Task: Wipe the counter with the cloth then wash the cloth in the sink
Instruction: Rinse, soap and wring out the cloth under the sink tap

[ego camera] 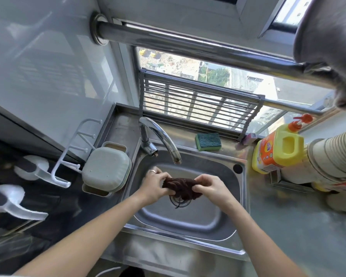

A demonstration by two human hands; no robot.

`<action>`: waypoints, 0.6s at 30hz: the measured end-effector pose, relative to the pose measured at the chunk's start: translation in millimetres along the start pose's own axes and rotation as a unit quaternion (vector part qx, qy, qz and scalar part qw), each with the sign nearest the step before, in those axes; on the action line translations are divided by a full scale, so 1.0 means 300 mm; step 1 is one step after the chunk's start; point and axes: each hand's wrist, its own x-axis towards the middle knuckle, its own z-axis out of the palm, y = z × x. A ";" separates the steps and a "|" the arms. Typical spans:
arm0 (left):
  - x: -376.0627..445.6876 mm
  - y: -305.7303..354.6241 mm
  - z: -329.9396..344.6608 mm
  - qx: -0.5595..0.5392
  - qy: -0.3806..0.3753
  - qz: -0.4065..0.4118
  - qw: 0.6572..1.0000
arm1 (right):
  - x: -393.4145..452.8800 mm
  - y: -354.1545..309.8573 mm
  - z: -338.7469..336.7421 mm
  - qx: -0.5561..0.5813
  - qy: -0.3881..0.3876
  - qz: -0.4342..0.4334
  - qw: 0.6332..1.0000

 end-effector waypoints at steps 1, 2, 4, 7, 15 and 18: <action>-0.002 -0.005 -0.005 0.010 0.015 0.003 1.000 | -0.005 -0.004 -0.007 -0.010 0.008 0.002 1.000; -0.005 0.000 -0.004 0.018 0.028 0.001 0.999 | -0.015 -0.013 -0.012 -0.015 0.010 0.000 1.000; -0.005 0.020 0.015 0.025 0.051 -0.029 0.998 | -0.031 -0.028 -0.006 0.034 -0.020 -0.001 0.999; -0.001 0.097 0.023 -0.078 0.005 -0.212 0.974 | -0.053 -0.058 0.017 0.143 -0.056 -0.001 0.988; -0.009 0.173 0.007 -0.392 -0.040 -0.237 0.888 | -0.083 -0.055 0.027 0.120 -0.076 -0.016 0.990; -0.011 0.151 -0.019 -0.425 -0.027 -0.249 0.870 | -0.077 -0.029 0.008 0.090 0.028 0.072 0.993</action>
